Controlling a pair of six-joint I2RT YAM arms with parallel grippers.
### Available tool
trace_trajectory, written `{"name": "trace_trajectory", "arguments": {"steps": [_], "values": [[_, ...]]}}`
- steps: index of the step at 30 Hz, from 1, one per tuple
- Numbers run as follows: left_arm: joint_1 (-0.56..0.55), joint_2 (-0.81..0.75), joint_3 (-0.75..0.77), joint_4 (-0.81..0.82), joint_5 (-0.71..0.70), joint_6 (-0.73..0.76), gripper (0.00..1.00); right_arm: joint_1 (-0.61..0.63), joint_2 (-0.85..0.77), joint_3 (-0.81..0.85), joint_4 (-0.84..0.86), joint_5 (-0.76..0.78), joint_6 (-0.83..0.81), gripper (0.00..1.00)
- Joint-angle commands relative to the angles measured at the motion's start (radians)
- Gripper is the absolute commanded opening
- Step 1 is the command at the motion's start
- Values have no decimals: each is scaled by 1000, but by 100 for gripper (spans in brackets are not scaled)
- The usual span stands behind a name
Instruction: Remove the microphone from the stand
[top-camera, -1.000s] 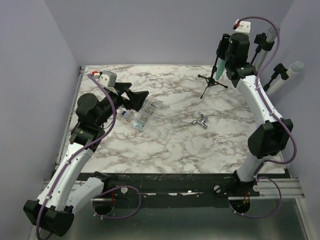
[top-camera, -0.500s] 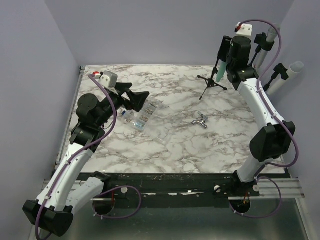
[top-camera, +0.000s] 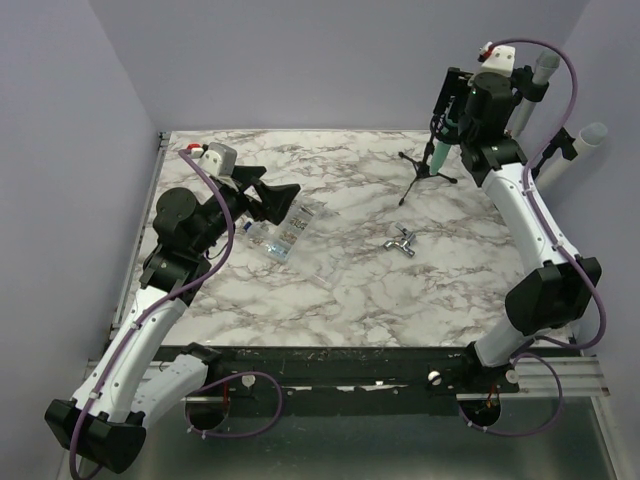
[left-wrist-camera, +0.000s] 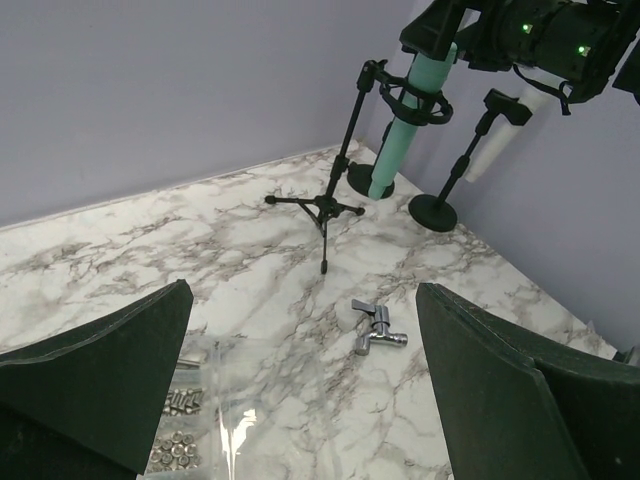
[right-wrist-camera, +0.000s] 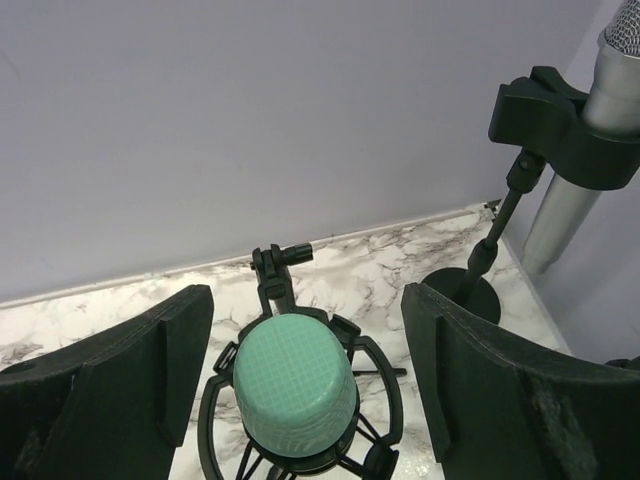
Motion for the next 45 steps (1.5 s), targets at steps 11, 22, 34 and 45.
{"name": "trace_trajectory", "arguments": {"steps": [11, 22, 34, 45], "values": [[-16, -1, 9, -10, -22, 13, 99, -7, -85, -117, -25, -22, 19, 74], [-19, -1, 8, -14, -30, 20, 99, -6, -67, -38, -37, -43, 2, 31], [-25, -3, 7, -17, -40, 24, 99, -6, -51, 96, -20, -22, -9, 5], [-33, -3, 9, -23, -51, 30, 99, -7, -161, 123, 91, -5, 31, 1]]}}
